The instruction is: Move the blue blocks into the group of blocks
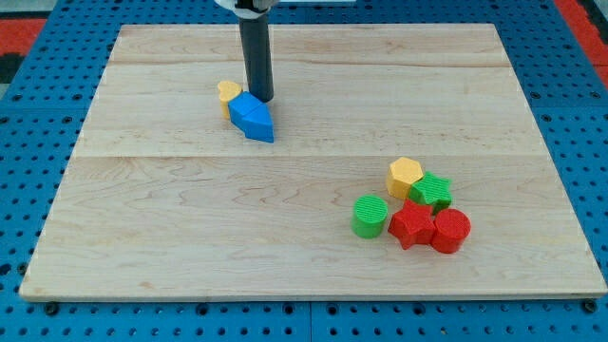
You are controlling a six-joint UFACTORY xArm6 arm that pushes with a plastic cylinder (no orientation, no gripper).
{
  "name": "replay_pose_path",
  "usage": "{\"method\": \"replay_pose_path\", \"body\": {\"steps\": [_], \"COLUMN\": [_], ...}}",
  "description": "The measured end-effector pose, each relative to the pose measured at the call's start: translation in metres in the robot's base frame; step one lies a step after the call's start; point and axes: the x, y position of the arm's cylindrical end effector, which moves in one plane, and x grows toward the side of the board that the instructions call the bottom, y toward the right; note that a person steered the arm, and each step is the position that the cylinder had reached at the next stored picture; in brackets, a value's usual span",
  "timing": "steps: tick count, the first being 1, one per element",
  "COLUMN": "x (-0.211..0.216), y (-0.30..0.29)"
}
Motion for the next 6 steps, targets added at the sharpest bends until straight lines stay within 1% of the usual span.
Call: {"method": "replay_pose_path", "body": {"steps": [1,2,3,5,6], "x": [-0.023,-0.087,-0.041,0.049,0.057], "y": [-0.026,-0.072,-0.119,-0.026,0.028]}}
